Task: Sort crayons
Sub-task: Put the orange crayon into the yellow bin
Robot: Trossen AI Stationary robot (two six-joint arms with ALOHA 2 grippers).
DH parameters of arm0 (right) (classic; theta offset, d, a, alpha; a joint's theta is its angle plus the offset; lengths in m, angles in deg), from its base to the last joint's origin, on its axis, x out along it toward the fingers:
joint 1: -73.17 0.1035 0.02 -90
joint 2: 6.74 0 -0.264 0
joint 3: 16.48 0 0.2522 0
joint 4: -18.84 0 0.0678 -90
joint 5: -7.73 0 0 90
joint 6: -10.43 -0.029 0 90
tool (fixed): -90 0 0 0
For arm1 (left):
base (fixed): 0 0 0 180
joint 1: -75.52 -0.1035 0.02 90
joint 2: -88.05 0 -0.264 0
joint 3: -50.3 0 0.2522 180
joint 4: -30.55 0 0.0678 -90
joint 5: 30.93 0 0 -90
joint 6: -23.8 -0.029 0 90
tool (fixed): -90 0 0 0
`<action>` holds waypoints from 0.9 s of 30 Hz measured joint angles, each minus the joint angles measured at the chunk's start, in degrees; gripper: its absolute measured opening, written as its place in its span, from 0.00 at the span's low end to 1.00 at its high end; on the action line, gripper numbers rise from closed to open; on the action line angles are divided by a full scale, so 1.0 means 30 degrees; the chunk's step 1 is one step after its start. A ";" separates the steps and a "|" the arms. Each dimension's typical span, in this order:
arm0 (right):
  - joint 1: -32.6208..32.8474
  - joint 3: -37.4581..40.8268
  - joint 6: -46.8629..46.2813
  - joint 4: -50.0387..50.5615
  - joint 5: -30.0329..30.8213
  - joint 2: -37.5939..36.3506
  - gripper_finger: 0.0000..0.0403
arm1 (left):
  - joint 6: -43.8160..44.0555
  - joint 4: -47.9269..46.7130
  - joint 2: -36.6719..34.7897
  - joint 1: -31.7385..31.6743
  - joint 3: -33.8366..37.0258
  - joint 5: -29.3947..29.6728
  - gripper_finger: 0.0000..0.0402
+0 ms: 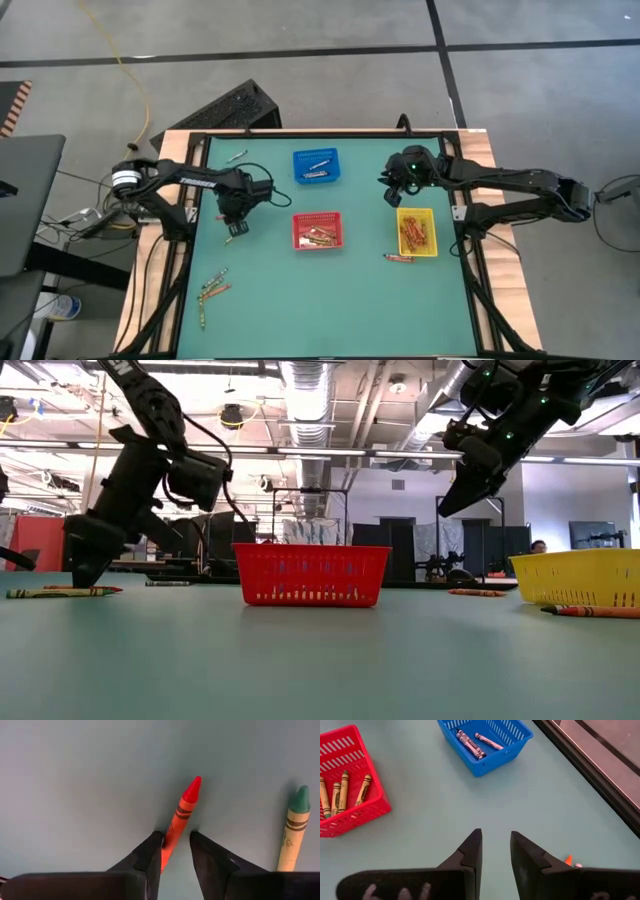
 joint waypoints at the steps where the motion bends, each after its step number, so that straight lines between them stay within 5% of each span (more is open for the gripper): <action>1: 0.0000 0.0000 0.0007 0.0006 0.0000 0.0000 0.23 | -0.0023 -0.0010 0.0382 0.0000 -0.0034 -0.0018 0.23; 11: 0.0007 -0.0007 0.0350 0.0137 0.0000 0.0007 0.23 | -0.1871 0.0622 0.0284 0.0073 -0.0377 -0.0049 0.03; 19: 0.0007 -0.0015 0.0208 0.0465 -0.0006 0.0007 0.23 | -0.2444 0.2769 -0.2896 0.0195 -0.2005 -0.0550 0.04; 24: 0.0022 -0.0015 0.0131 0.0442 -0.0497 0.0007 0.23 | -0.3482 1.0314 -0.4852 0.0887 -0.2023 -0.4482 0.03; 27: 0.0225 -0.0015 0.0141 -0.0223 -0.2523 0.0038 0.23 | -0.4280 1.7279 -0.4955 0.1563 -0.1343 -0.7174 0.03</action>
